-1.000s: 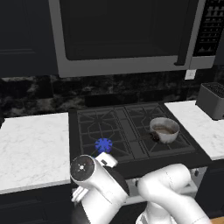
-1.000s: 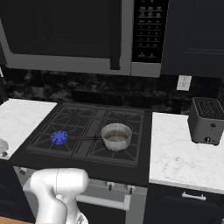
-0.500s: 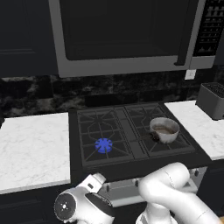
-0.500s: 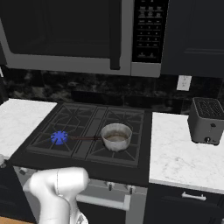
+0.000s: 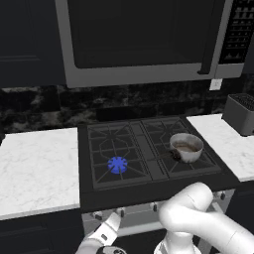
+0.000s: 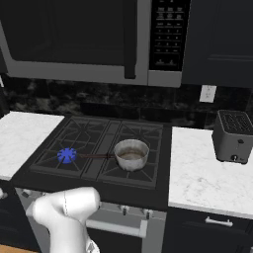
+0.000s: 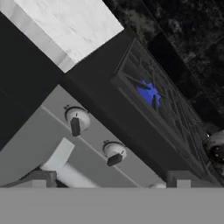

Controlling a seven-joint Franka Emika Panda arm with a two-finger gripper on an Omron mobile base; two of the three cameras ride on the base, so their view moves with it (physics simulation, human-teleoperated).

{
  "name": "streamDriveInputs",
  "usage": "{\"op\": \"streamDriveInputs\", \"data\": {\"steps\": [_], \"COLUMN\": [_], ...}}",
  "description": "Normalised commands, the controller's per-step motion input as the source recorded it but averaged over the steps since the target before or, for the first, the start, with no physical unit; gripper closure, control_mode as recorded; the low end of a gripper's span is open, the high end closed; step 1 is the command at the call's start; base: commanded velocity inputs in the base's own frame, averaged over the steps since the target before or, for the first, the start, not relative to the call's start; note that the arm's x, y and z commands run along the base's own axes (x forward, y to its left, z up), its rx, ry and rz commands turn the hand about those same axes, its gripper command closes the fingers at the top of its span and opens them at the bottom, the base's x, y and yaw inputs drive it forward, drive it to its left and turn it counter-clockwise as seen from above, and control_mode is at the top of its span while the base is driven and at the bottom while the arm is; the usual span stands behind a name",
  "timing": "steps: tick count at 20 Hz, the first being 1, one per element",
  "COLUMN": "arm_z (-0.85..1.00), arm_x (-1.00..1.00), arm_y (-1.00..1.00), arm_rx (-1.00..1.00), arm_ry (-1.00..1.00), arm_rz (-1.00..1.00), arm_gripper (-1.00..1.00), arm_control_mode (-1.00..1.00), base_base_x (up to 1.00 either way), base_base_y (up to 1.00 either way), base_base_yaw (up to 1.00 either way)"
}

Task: Turn off the front left burner of the stove.

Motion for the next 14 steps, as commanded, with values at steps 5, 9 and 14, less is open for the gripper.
{"op": "streamDriveInputs", "data": {"steps": [5,9,14], "arm_z": [-0.14,-0.14,-0.1], "arm_x": [0.03,0.12,0.28], "arm_y": [-0.15,-0.31,-0.3], "arm_rx": [0.19,0.05,0.0], "arm_ry": [-0.23,-0.1,-0.05], "arm_rz": [0.02,0.07,0.11], "arm_gripper": [-1.0,-1.0,-1.0], "arm_control_mode": [-1.0,-1.0,-1.0], "base_base_x": [0.0,0.0,0.0], "base_base_y": [0.0,0.0,0.0], "base_base_yaw": [0.0,0.0,0.0]}}
